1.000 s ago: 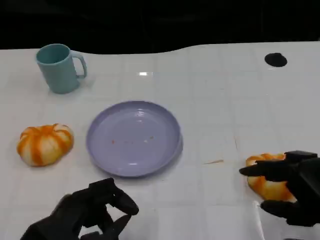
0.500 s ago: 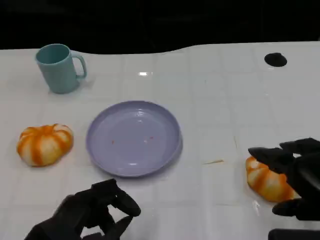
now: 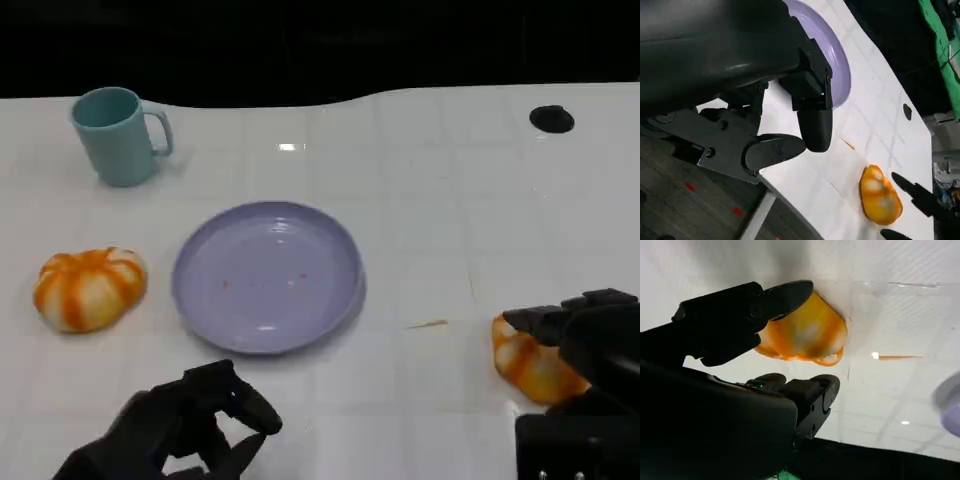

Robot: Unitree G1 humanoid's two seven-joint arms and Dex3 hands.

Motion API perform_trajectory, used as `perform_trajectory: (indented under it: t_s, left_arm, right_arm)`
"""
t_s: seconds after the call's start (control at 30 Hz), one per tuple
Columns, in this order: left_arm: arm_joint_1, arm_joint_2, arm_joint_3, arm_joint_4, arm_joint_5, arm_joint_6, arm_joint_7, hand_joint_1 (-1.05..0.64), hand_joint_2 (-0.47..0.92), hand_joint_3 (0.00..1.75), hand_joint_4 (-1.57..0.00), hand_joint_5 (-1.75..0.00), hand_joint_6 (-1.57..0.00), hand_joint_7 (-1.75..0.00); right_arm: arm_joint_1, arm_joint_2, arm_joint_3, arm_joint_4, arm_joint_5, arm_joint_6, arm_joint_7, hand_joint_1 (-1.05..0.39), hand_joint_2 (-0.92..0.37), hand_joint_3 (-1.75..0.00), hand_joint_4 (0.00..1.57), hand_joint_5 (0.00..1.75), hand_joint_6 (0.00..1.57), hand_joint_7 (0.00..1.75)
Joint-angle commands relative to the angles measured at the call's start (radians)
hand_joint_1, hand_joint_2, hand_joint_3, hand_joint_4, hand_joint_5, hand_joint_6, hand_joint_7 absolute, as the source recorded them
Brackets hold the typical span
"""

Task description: Grasp the bread from the table and place it into the plate.

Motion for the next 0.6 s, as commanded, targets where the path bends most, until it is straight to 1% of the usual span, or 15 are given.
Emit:
perform_trajectory:
  t_s: [0.03, 0.2, 0.3, 0.4, 0.53, 0.6]
  left_arm:
    - [0.005, 0.007, 0.004, -0.011, 0.000, -0.010, -0.001, -0.28, 0.80, 0.66, -0.64, -1.75, -0.64, -1.27]
    - [0.009, 0.007, 0.003, -0.019, 0.001, -0.004, 0.000, -0.29, 0.80, 0.65, -0.65, -1.75, -0.64, -1.27]
    - [0.014, 0.006, 0.002, -0.026, 0.001, -0.001, 0.002, -0.29, 0.80, 0.64, -0.64, -1.75, -0.64, -1.27]
    - [0.016, 0.006, 0.001, -0.033, 0.004, 0.003, 0.002, -0.28, 0.80, 0.64, -0.62, -1.75, -0.63, -1.27]
    - [0.016, 0.006, -0.002, -0.038, 0.006, 0.005, 0.002, -0.27, 0.81, 0.64, -0.62, -1.75, -0.63, -1.27]
    - [0.017, 0.004, -0.004, -0.043, 0.008, 0.008, 0.004, -0.27, 0.81, 0.64, -0.63, -1.75, -0.63, -1.27]
  right_arm:
    - [-0.054, 0.011, 0.030, 0.098, 0.027, 0.017, -0.031, -0.50, -0.87, -0.01, 0.27, 0.22, 0.47, 0.02]
    - [-0.109, 0.035, 0.060, 0.204, 0.058, 0.035, -0.049, -0.51, -0.90, -0.02, 0.28, 0.19, 0.47, 0.01]
    - [-0.147, 0.052, 0.085, 0.270, 0.071, 0.054, -0.053, -0.51, -0.92, -0.05, 0.29, 0.18, 0.47, 0.01]
    - [-0.176, 0.067, 0.101, 0.325, 0.089, 0.064, -0.075, -0.51, -0.92, -0.08, 0.32, 0.18, 0.50, 0.02]
    - [-0.219, 0.088, 0.126, 0.398, 0.103, 0.087, -0.098, -0.51, -0.92, -0.17, 0.37, 0.16, 0.56, 0.03]
    - [-0.240, 0.100, 0.134, 0.439, 0.113, 0.096, -0.117, -0.51, -0.92, -0.22, 0.40, 0.16, 0.62, 0.05]
